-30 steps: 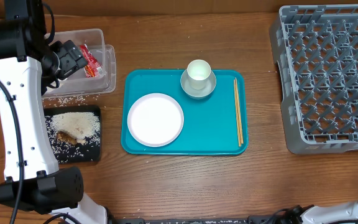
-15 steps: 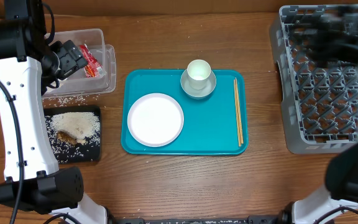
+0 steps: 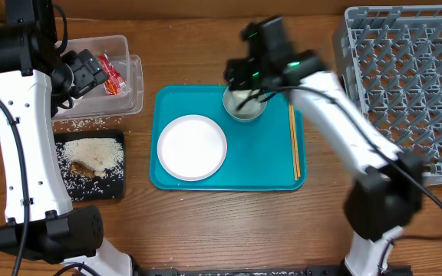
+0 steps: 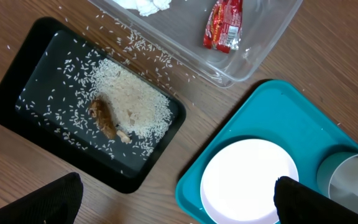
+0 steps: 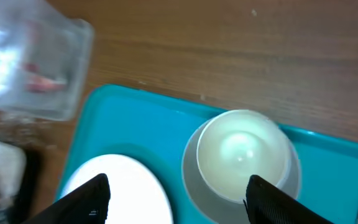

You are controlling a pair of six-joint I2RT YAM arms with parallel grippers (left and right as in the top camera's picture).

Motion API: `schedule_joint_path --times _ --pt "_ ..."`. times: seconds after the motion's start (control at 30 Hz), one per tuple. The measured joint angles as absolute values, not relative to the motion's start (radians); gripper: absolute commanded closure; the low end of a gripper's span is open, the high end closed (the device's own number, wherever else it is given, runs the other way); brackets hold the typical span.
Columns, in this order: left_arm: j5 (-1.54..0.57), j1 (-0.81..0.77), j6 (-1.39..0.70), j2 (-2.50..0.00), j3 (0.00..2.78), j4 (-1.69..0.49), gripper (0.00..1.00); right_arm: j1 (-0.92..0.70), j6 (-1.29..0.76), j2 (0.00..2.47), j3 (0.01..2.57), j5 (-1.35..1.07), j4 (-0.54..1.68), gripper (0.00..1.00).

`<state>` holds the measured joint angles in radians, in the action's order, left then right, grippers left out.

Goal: Sort waste into correct bins and load items into the dishwasher
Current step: 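Reach the right gripper back to the white cup on the saucer, then lift the white cup and place it into the dish rack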

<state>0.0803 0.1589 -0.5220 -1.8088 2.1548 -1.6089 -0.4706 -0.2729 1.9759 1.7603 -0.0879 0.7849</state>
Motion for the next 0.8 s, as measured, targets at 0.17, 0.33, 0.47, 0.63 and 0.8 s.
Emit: schedule_joint_path --times 0.17,0.33,0.47,0.63,0.8 --pt "0.08 0.159 -0.522 -1.809 2.155 -1.609 0.0 -0.534 -0.298 2.121 1.76 0.028 0.727 0.31" --pt "0.08 0.159 -0.522 -1.809 2.155 -1.609 0.0 -0.545 -0.307 2.176 1.76 0.106 0.704 0.45" --pt "0.08 0.159 -0.522 -1.809 2.155 -1.609 0.0 -0.544 -0.312 2.177 1.76 0.144 0.701 0.55" --pt "0.08 0.159 -0.522 -1.809 2.155 -1.609 0.0 -0.544 -0.311 2.177 1.76 0.163 0.702 0.84" --pt "0.08 0.159 -0.522 -1.809 2.155 -1.609 0.0 -0.544 -0.315 2.18 1.785 0.168 0.772 0.93"
